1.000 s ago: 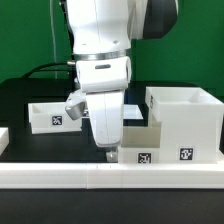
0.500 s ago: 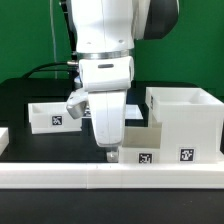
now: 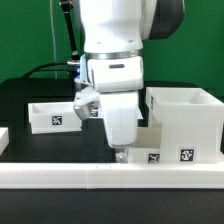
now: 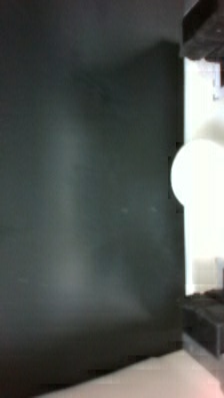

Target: Assemble drawer

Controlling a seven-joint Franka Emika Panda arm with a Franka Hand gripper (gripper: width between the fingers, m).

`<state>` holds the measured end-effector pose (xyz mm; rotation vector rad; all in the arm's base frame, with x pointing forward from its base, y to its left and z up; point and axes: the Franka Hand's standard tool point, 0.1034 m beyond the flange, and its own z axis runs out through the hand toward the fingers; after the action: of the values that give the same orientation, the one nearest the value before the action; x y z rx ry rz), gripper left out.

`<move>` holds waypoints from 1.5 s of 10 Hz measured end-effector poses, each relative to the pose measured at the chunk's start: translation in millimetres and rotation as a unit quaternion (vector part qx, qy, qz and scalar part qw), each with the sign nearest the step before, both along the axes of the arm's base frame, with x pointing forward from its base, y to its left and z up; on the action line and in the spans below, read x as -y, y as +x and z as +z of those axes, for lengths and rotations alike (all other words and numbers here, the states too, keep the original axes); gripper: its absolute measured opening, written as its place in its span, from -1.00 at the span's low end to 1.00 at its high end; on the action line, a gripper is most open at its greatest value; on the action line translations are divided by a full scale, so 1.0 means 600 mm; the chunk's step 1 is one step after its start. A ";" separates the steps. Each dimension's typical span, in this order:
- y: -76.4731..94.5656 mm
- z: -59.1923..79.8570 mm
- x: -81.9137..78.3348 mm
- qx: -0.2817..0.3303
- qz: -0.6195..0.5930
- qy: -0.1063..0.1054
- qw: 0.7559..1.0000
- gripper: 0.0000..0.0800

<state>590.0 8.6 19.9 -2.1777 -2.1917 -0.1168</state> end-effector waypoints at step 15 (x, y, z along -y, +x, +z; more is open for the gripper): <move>0.002 0.003 -0.003 -0.018 0.033 0.000 0.999 0.62</move>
Offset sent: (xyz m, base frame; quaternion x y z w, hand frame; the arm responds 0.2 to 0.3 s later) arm 0.0000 0.0000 0.0000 0.0000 0.0000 0.0000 1.0000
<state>591.2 10.2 21.5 -2.0886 -2.2414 -0.0739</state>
